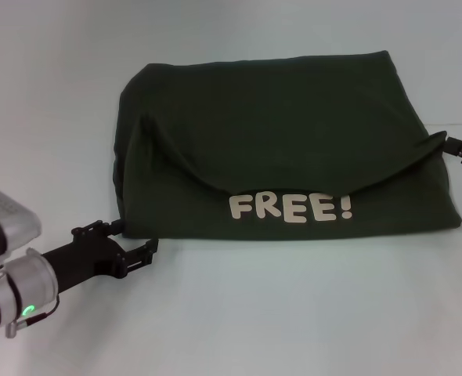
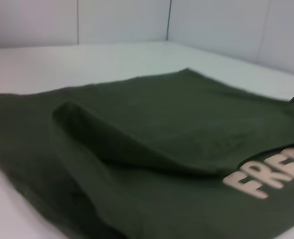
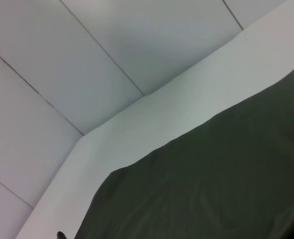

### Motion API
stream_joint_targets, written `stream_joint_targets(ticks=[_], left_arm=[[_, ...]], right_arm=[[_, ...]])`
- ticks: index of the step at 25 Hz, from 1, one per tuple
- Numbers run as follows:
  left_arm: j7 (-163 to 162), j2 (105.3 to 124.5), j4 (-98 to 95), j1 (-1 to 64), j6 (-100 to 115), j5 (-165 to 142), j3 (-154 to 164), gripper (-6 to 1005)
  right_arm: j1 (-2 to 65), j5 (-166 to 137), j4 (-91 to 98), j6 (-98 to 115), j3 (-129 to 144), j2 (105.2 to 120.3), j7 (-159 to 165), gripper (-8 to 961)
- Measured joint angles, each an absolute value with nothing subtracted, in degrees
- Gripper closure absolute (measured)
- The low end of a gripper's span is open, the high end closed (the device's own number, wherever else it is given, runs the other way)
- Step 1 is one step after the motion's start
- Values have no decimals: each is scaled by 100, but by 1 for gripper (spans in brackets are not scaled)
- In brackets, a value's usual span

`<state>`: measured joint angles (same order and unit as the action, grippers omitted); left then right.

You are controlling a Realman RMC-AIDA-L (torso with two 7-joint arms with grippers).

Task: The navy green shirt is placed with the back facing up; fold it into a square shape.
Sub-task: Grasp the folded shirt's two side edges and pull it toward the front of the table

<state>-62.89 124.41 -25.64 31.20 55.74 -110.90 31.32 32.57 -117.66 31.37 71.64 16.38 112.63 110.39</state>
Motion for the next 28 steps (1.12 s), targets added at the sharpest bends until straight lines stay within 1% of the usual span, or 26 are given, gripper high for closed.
stream_joint_targets(ticks=[16,28], left_arm=[[-6292,12444,-2505,3233,5284,-11092,3471,235],[-6329,12446,-2508,3274,5224,-11064,3505,332]], right_arm=[[3116,-11769,3111,7084,1634,11327,11039,237],[3053,-11768,3111,7084,1634,11344,11036,238]])
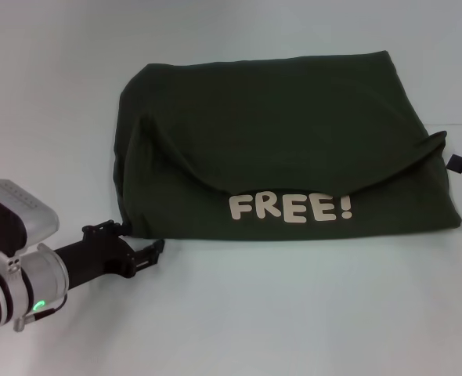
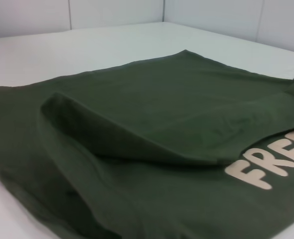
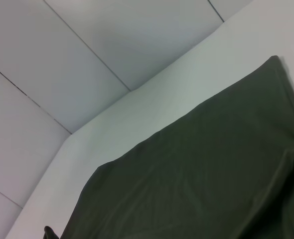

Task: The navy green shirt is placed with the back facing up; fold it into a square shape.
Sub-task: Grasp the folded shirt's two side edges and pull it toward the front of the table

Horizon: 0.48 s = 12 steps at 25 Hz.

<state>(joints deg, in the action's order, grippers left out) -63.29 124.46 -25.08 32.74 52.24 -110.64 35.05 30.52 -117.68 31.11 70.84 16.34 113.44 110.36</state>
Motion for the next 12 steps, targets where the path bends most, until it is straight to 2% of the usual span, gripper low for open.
stream_joint_targets(ticks=[8,12], left_arm=[[-6408,12439,-2526,3307,4987,-10985,3483,396],[-6418,12432,-2544,3307,4931,-10985,3498,551]], right_arm=[[3010,-11768,3111,7084,1635,11353,11034,238],[2993,-11768,3111,7105,1634,11355,11035,238]])
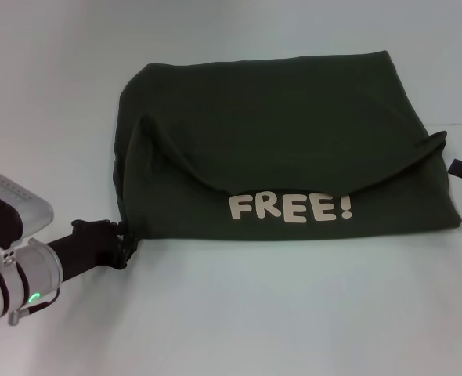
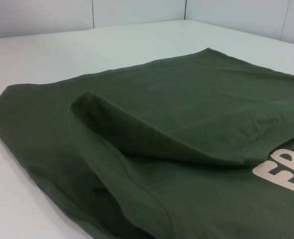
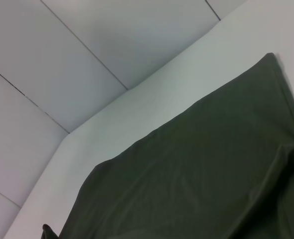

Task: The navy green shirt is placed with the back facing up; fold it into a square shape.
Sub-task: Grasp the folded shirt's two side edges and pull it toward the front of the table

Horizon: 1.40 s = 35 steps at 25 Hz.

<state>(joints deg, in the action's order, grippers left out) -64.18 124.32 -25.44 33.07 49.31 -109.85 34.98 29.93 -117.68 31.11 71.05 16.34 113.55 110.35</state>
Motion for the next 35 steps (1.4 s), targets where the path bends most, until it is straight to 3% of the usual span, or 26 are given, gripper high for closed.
stream_joint_targets(ticks=[2,5,11,19,35], left_arm=[[-6419,12428,-2546,3308,4928,-10985,3511,628],[-6419,12428,-2549,3312,4925,-10985,3520,830],[-6418,12427,-2549,3321,4924,-10985,3531,1001],[-6397,12427,-2556,3333,4985,-10986,3535,1000],[-6412,12428,-2558,3439,5001,-10986,3603,1000]], right_arm=[[2985,-11768,3111,7122,1635,11355,11036,238],[2976,-11768,3111,7125,1635,11355,11037,238],[2961,-11794,3111,7087,1683,11341,10960,238],[3216,-12476,3151,6815,1900,11194,10973,237],[3605,-12877,3210,5613,3418,11206,12383,241]])
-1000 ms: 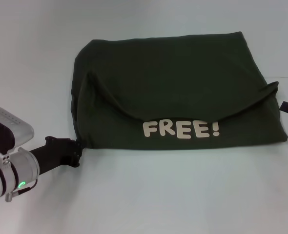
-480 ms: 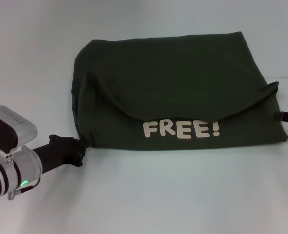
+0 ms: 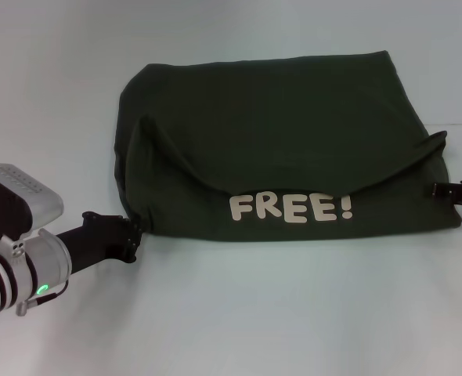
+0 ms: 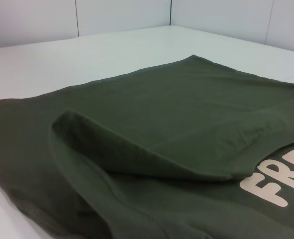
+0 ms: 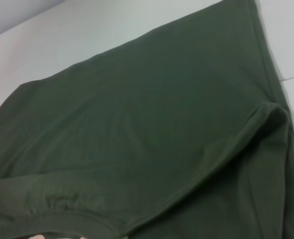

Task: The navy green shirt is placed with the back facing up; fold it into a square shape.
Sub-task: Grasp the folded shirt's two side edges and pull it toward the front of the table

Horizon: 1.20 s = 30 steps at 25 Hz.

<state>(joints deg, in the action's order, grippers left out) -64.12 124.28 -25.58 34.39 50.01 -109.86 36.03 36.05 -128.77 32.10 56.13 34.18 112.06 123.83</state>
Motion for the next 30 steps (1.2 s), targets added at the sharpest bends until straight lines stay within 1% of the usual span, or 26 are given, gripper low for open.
stream_joint_targets(ticks=[5,11,22,30], left_arm=[[-6414,12428,-2558,3439,4996,-10987,3603,1001],[-6414,12428,-2558,3447,5000,-10987,3604,1001],[-6398,12428,-2558,3463,4993,-10986,3604,1000],[-6386,12428,-2558,3463,4976,-10987,3603,1001]], right_arm=[[3485,-12872,3210,5611,3375,11170,12385,242],[3379,-12850,3150,5634,3363,11133,12387,288],[3437,-12850,3111,5592,3405,11319,12344,373],[3378,-12837,3147,5567,3363,11338,12340,434]])
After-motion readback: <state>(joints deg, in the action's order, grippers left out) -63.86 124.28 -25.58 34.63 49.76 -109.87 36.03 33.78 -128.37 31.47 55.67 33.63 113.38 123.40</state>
